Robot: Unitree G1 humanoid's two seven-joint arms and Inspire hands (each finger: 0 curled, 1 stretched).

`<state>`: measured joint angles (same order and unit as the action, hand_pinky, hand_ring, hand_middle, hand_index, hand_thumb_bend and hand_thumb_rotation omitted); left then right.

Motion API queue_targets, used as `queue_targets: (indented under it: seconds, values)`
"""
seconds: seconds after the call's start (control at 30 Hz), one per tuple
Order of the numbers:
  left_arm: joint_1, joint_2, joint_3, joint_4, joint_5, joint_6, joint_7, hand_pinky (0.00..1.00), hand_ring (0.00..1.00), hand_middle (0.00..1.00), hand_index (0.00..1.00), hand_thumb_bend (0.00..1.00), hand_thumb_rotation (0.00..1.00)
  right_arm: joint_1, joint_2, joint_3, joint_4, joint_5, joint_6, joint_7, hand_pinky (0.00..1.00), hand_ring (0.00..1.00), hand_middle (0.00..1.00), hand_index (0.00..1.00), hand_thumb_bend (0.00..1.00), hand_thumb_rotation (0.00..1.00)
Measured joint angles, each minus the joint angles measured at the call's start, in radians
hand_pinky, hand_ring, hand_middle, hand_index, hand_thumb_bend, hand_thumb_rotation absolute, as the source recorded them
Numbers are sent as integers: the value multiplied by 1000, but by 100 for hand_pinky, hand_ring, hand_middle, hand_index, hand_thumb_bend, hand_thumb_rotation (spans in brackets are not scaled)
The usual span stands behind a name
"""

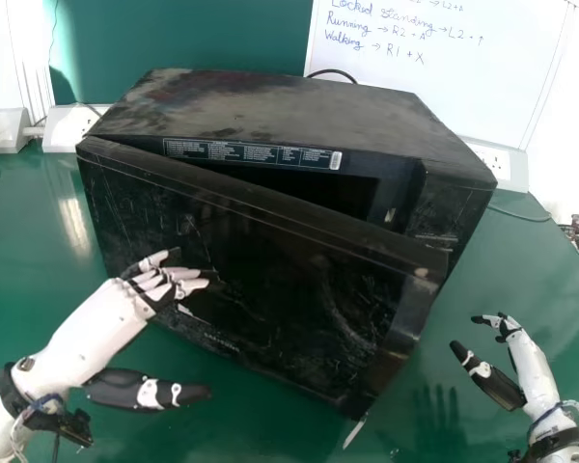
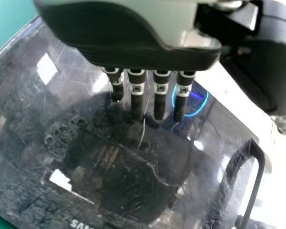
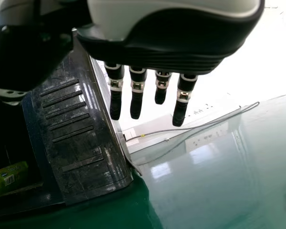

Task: Put biscuit inside oven

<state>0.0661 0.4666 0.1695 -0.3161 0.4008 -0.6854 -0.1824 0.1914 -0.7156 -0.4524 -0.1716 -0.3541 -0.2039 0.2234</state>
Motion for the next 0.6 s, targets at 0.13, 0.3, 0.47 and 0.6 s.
queue_targets:
  seconds: [0.13,0.3,0.47,0.6]
  values:
    - [-5,9,-7,-22,5,40,-18,76,87,90,87,93,100,0,0,2,0,-2,-4,-2,81,87,89,83,96,33]
    - [-20,16,-31,-31,3,76,-37,75,86,90,87,91,98,0,0,2,0,-3,-3,-2,81,87,89,83,95,32]
    - [-51,25,-43,-31,-13,103,-59,74,86,91,88,88,95,0,0,3,-1,-4,0,-2,81,87,89,83,96,32]
    - [-76,28,-63,-24,-19,109,-64,75,87,91,88,87,97,0,1,4,0,-4,-3,-3,81,87,89,83,96,32]
